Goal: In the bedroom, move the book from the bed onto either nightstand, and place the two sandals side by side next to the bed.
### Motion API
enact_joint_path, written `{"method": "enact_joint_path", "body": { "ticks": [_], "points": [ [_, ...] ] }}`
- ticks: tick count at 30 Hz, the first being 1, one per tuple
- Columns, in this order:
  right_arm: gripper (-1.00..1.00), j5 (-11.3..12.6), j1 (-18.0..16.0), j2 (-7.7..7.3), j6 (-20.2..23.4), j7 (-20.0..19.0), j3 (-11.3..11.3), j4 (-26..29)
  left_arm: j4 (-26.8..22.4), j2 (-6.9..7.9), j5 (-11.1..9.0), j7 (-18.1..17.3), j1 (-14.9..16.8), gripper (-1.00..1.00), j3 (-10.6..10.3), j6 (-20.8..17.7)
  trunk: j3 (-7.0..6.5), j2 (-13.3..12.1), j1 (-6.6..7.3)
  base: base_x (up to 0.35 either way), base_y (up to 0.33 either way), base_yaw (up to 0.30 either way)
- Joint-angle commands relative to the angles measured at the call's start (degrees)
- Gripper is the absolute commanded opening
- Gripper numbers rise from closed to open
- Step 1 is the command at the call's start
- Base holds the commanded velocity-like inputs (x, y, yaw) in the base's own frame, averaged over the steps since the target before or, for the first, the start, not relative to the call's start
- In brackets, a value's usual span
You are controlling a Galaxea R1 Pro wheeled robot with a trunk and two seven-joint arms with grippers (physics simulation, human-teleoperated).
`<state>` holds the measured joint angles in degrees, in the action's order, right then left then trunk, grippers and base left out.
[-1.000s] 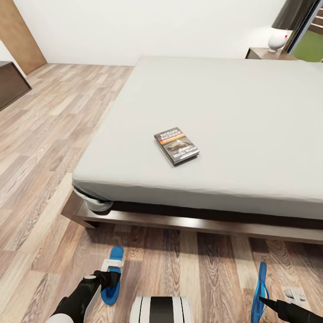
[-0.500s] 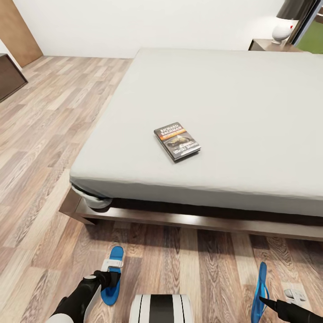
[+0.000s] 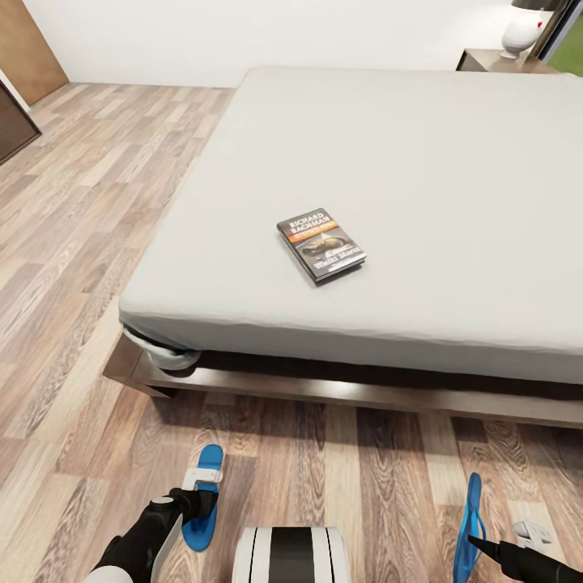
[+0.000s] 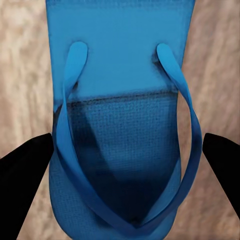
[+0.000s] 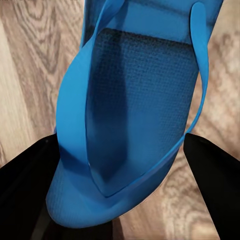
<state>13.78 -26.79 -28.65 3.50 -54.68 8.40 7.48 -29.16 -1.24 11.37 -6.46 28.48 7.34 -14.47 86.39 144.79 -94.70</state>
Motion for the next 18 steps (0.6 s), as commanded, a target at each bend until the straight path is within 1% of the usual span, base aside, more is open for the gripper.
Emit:
{"method": "enact_joint_path", "body": {
  "ticks": [1, 5, 10, 14, 18],
  "points": [
    [-1.00, -0.07, -0.02, 0.00, 0.37, -0.25, 0.39, -0.01, -0.14, -0.08, 0.59, -0.49, 0.00, -1.00, 0.49, -0.30, 0.03, 0.01, 0.01, 0.000, 0.000, 0.000],
    [-1.00, -0.07, -0.02, 0.00, 0.37, -0.25, 0.39, -0.01, -0.17, -0.01, 0.59, -0.53, 0.00, -1.00, 0.56, -0.42, 0.03, 0.01, 0.01, 0.021, 0.000, 0.000],
    [-1.00, -0.07, -0.02, 0.00, 0.37, -0.25, 0.39, -0.01, -0.19, 0.01, 0.66, -0.49, 0.00, -1.00, 0.57, -0.39, 0.03, 0.01, 0.01, 0.240, 0.000, 0.000],
    [-1.00, -0.07, -0.02, 0.00, 0.37, -0.25, 0.39, -0.01, -0.16, 0.01, 0.66, -0.48, 0.00, -1.00, 0.57, -0.39, 0.03, 0.01, 0.01, 0.072, 0.005, 0.000],
    [-1.00, -0.07, -0.02, 0.00, 0.37, -0.25, 0.39, -0.01, -0.19, -0.02, 0.66, -0.52, 0.00, -1.00, 0.51, -0.36, 0.03, 0.01, 0.01, 0.176, 0.121, 0.000]
  ]
}}
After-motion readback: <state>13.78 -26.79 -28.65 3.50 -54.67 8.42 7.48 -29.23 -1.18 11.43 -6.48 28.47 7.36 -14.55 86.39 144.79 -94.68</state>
